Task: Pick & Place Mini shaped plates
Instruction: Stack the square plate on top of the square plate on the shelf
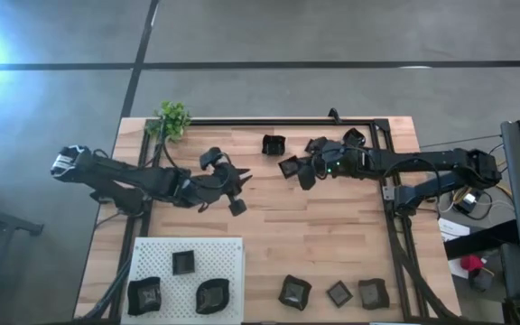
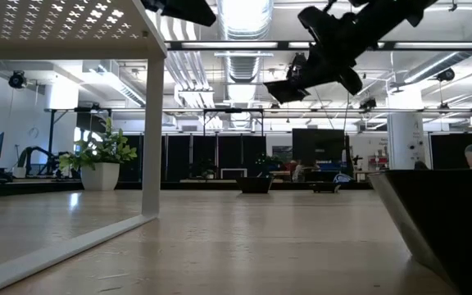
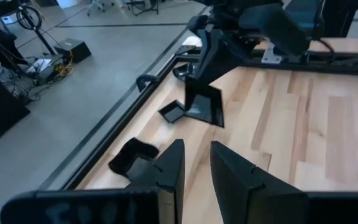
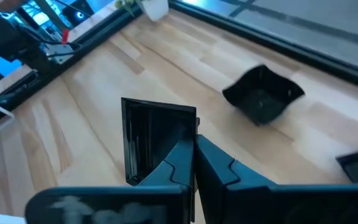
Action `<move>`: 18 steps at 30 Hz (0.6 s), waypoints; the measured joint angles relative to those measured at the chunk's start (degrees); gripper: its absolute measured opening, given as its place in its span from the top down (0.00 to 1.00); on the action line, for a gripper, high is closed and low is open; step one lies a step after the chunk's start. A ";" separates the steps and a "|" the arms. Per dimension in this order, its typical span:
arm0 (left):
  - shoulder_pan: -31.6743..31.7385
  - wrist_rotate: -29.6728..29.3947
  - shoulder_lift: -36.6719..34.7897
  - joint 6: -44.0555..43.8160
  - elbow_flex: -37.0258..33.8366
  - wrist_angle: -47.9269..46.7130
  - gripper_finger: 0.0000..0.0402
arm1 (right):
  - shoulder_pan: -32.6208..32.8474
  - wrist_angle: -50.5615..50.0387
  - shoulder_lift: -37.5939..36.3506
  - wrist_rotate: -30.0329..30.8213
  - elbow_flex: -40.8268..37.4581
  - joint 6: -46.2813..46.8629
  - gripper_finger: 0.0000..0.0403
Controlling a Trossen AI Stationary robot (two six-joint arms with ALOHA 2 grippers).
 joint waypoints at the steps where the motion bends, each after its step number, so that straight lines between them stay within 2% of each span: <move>1: 0.15 0.00 0.44 -0.01 0.00 1.05 0.82 | -0.03 0.01 0.32 0.00 0.46 -0.16 0.98; 9: 2.54 0.04 6.16 1.43 0.00 8.67 0.82 | 0.52 0.28 6.33 -0.26 5.93 -4.34 0.98; 18: 5.48 1.27 8.56 0.88 0.00 9.72 0.82 | 0.54 -2.16 10.99 -2.23 12.45 -7.37 0.98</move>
